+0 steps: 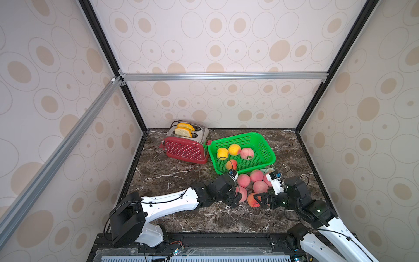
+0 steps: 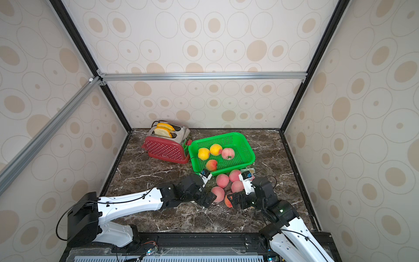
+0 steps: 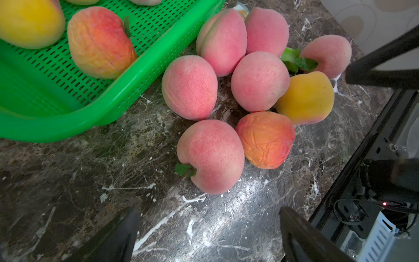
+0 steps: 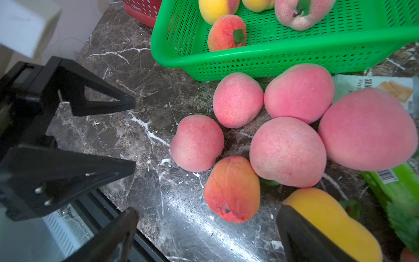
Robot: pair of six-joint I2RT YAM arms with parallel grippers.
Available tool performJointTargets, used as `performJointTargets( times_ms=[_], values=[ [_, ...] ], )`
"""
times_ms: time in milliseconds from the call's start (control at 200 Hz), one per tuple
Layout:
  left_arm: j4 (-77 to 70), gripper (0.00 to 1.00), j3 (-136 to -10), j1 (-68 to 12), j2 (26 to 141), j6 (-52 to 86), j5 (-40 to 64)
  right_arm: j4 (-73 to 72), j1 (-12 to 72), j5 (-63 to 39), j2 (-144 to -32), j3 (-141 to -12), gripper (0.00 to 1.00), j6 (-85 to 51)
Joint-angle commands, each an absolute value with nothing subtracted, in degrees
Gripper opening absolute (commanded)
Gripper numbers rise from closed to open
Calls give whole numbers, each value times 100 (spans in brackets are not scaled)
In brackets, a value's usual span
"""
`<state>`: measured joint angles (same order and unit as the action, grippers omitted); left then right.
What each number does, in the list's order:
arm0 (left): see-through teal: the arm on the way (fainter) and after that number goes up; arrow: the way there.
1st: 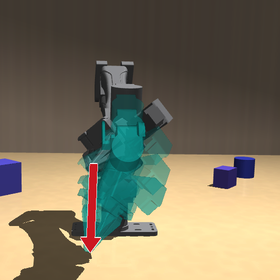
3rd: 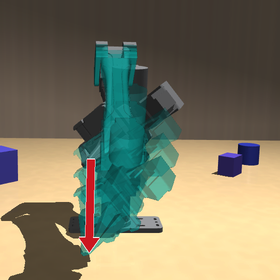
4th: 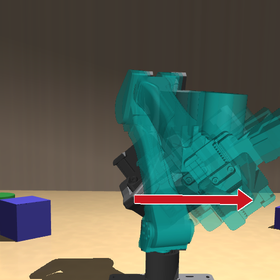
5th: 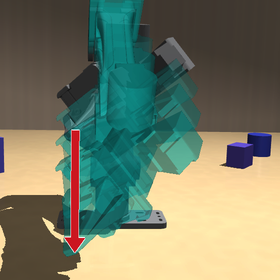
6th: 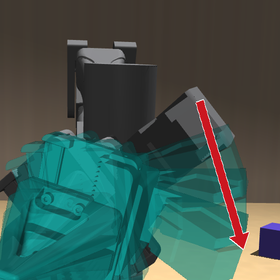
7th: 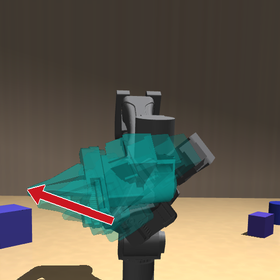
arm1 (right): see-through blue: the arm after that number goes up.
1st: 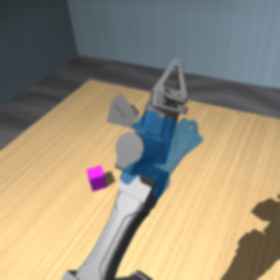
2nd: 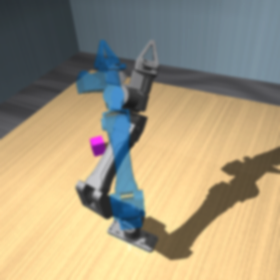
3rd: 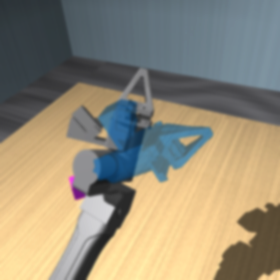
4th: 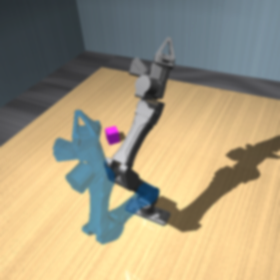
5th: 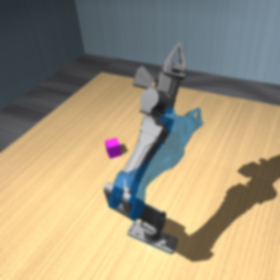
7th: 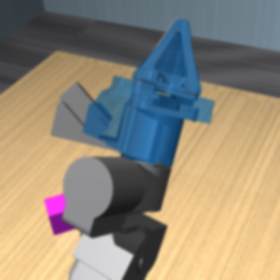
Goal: Put the peaches into the basket
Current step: Pick up the peach from the center of the board.
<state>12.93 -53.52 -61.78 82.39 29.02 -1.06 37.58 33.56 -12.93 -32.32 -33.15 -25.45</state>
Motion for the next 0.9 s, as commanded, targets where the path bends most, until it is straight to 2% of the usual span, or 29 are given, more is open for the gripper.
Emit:
performJointTargets(
  times_ms=[0, 431, 891],
  values=[
    [1435, 99, -5761, -6231, 8525, 2659, -46, 4073, 3543, -1124, -2845, -3180, 100, -2970],
    [1313, 99, -6399, -6231, 9492, 2741, 178, 4685, 3758, -1004, -1897, -2978, 100, -3385],
    [1479, 99, -6713, -6092, 10005, 2658, -33, 4617, 3757, -993, -1909, -3011, 100, -3289]
  ],
)
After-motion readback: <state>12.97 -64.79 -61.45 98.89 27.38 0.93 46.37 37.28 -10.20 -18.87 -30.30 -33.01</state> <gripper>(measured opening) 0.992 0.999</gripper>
